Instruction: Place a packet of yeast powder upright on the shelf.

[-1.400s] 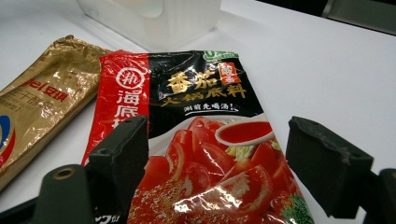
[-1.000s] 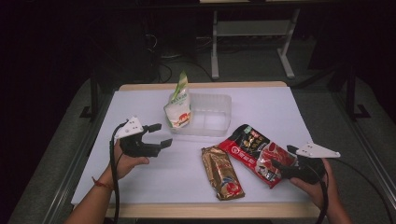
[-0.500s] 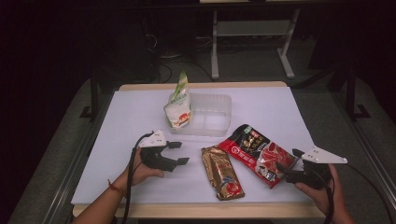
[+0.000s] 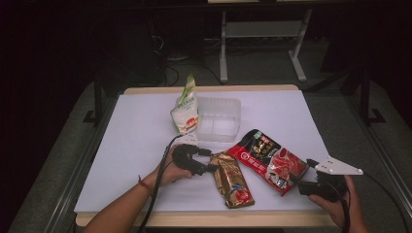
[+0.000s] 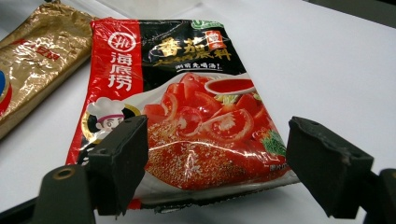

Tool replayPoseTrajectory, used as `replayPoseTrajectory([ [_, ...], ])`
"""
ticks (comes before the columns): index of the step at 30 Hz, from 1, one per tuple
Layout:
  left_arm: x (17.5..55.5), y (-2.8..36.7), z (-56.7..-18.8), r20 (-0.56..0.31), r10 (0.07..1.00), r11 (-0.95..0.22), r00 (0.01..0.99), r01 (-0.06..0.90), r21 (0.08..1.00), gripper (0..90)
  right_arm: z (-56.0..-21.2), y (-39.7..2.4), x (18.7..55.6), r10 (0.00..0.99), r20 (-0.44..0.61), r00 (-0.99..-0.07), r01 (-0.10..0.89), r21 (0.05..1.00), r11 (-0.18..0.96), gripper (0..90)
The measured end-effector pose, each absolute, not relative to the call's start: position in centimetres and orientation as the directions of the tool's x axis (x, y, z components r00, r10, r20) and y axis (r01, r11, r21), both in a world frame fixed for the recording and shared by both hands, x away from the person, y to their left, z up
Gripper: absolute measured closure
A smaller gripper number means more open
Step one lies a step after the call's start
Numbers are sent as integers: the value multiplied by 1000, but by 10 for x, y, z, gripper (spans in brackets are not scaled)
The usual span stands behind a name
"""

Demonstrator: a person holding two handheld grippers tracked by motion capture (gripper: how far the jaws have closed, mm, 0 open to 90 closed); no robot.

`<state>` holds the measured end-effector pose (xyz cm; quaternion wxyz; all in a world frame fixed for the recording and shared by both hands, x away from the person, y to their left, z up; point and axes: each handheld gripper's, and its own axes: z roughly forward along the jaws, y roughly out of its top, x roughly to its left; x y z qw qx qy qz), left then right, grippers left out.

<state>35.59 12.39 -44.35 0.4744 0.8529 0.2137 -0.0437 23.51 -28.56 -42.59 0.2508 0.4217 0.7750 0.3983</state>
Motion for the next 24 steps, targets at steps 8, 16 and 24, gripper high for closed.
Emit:
replayPoseTrajectory([
  [8, 364, 114, -450, -333, 355, -435, 874, 469, 768, 303, -426, -284, 235, 849, -53, -526, 457, 824, 335, 204],
  [16, 370, 114, -458, -324, 411, -442, 852, 497, 747, 263, -427, -284, 236, 849, -55, -526, 461, 820, 339, 204],
  [24, 374, 98, -460, -354, 371, -444, 859, 499, 744, 244, -428, -281, 236, 841, -58, -538, 458, 817, 350, 203],
])
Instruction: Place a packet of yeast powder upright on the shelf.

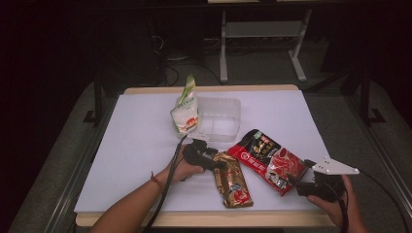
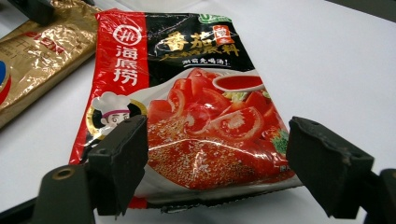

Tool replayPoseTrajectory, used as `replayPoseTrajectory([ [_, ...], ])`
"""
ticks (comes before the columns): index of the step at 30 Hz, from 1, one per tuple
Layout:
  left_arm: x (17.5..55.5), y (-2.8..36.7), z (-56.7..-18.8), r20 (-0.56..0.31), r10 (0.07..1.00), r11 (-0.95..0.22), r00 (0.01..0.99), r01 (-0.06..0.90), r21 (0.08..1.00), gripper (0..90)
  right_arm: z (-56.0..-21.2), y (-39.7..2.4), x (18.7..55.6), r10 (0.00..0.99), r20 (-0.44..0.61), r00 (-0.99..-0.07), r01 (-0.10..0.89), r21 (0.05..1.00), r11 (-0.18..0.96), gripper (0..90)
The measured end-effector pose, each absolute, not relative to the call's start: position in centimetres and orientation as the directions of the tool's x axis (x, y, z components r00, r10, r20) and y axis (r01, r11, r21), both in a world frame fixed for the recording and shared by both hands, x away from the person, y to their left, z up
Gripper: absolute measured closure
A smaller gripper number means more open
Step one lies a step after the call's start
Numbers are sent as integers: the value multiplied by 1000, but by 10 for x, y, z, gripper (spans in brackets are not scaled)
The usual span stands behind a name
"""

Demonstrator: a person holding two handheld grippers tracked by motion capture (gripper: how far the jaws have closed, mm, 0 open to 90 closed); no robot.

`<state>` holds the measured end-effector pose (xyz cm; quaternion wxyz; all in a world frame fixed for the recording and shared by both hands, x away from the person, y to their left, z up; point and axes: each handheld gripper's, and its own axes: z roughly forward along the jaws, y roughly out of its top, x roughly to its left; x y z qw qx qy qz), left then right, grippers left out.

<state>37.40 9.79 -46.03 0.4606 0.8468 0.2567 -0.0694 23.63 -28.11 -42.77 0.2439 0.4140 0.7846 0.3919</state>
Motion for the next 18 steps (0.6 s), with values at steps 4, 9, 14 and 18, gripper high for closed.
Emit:
replayPoseTrajectory([
  [4, 372, 96, -460, -384, 348, -442, 855, 511, 737, 383, -428, -281, 236, 838, -58, -543, 454, 819, 351, 203],
  [9, 371, 99, -458, -381, 352, -424, 855, 509, 749, 620, -428, -281, 236, 838, -54, -542, 458, 818, 349, 204],
  [14, 368, 102, -456, -348, 370, -420, 861, 490, 764, 780, -428, -280, 237, 835, -55, -547, 457, 817, 353, 204],
  [18, 368, 106, -455, -336, 383, -408, 860, 484, 774, 855, -429, -280, 238, 833, -55, -550, 455, 817, 354, 203],
])
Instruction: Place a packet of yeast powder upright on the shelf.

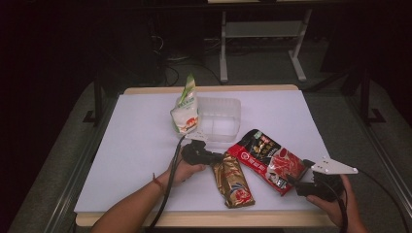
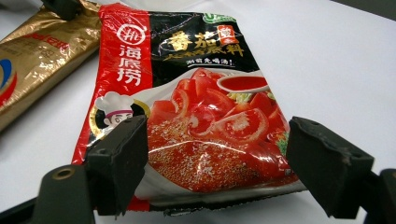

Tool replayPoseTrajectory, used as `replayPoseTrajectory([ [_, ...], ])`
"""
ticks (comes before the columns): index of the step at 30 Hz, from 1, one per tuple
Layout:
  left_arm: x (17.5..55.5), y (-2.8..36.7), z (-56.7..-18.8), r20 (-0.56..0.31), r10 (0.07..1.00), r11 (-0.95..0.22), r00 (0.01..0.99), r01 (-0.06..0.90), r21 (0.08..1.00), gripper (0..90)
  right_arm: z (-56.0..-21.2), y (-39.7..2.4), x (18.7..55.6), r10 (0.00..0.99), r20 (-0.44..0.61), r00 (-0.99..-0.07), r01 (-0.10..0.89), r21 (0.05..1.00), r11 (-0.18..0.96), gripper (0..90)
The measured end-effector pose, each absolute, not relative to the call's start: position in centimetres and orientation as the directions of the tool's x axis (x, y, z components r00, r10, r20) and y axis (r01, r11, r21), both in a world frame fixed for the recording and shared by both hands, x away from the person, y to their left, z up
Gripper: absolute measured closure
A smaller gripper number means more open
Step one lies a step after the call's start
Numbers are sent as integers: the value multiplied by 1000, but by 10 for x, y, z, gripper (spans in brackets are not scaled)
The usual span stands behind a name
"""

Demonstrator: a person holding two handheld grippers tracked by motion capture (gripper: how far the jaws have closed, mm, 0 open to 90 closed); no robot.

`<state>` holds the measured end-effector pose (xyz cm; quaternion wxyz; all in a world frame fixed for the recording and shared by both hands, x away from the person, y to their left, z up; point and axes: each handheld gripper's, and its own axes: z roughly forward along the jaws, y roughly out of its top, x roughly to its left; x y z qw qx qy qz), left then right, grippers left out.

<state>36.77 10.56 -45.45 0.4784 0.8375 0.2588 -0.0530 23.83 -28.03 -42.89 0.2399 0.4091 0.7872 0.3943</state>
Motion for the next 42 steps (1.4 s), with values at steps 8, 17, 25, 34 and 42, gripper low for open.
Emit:
replayPoseTrajectory([
  [8, 360, 116, -440, -304, 389, -376, 870, 451, 809, 871, -429, -280, 241, 833, -55, -551, 451, 820, 353, 204],
  [17, 353, 149, -413, -314, 409, -257, 857, 439, 861, 872, -426, -280, 247, 833, -47, -551, 440, 832, 338, 202],
  [25, 340, 172, -387, -296, 413, -164, 861, 390, 906, 873, -427, -276, 253, 828, -44, -559, 437, 833, 339, 200],
  [34, 330, 182, -367, -301, 390, -88, 870, 360, 929, 874, -428, -278, 255, 836, -39, -548, 442, 835, 329, 199],
  [42, 327, 191, -356, -294, 395, -43, 871, 337, 941, 875, -428, -278, 254, 841, -37, -540, 446, 834, 324, 199],
])
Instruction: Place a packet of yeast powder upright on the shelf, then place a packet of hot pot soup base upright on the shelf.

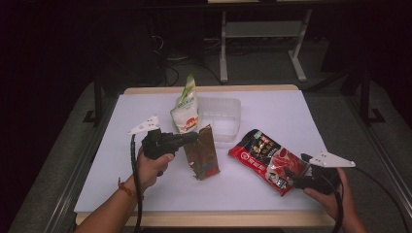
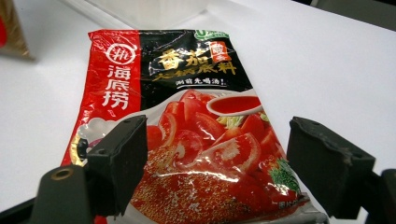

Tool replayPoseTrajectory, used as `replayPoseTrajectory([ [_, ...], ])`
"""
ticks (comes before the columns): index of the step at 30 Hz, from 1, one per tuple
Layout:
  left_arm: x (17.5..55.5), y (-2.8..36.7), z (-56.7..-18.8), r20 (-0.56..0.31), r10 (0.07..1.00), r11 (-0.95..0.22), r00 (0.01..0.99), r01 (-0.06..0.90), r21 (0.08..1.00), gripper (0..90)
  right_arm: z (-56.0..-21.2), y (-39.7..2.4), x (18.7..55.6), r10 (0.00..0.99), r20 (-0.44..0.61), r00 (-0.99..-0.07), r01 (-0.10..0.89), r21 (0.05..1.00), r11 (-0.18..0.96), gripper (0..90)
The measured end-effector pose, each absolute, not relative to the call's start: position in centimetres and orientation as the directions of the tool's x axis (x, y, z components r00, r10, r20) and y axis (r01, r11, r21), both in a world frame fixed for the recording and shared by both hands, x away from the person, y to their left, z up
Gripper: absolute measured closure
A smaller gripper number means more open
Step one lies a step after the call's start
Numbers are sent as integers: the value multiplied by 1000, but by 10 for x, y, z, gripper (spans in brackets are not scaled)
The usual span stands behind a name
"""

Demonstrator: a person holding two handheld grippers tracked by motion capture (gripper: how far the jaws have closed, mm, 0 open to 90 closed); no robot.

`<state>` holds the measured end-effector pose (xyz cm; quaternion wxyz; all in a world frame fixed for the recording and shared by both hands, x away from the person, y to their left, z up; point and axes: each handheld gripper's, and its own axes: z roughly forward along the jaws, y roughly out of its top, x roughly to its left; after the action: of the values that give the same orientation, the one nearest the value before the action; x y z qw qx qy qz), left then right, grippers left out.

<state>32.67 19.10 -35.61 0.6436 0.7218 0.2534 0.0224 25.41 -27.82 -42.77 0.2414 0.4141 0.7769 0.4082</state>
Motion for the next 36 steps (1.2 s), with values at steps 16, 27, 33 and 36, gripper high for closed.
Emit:
replayPoseTrajectory([
  [16, 329, 204, -348, -291, 429, 9, 855, 319, 948, 875, -428, -278, 253, 842, -42, -538, 445, 834, 326, 197],
  [27, 334, 207, -344, -285, 454, 31, 845, 304, 952, 875, -427, -279, 252, 845, -44, -532, 440, 839, 321, 196],
  [33, 338, 204, -339, -274, 470, 45, 839, 287, 957, 874, -427, -283, 249, 851, -39, -524, 439, 844, 309, 196],
  [36, 340, 204, -336, -269, 478, 55, 836, 277, 959, 874, -426, -283, 249, 851, -39, -525, 436, 846, 307, 196],
])
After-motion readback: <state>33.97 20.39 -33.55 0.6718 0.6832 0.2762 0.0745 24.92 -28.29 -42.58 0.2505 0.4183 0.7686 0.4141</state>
